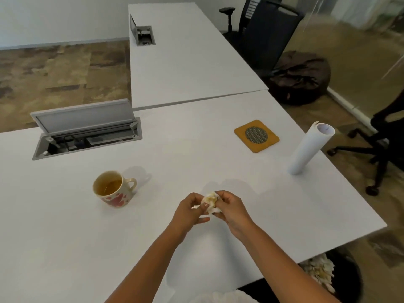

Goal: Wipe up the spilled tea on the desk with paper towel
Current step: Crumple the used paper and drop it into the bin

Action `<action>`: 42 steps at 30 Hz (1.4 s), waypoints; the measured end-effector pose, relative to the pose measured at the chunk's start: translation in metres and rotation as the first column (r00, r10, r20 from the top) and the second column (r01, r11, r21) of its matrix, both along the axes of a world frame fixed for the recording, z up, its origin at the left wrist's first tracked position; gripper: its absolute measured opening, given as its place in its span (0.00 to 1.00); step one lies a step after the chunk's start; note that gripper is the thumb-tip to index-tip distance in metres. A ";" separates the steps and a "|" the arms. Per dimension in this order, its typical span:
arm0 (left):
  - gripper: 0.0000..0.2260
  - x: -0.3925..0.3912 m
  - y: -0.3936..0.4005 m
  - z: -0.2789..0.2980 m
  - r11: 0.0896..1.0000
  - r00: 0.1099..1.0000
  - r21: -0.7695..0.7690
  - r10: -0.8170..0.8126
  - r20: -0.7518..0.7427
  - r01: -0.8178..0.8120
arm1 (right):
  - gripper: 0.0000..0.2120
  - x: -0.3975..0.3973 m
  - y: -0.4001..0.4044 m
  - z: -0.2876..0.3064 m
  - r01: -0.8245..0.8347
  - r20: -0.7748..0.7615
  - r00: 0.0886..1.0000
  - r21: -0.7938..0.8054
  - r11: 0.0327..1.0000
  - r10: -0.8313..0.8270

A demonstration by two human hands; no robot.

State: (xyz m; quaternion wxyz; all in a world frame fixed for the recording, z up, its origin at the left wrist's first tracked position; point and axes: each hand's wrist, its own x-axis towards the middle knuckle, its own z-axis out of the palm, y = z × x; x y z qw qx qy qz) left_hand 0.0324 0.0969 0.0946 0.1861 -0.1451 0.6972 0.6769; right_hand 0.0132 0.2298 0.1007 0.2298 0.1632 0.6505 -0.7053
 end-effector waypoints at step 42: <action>0.33 0.011 0.417 0.116 0.439 -0.066 -0.529 -0.721 -0.690 0.726 | 0.17 0.091 0.391 0.108 0.955 -0.950 0.035 -0.060 0.290 -0.312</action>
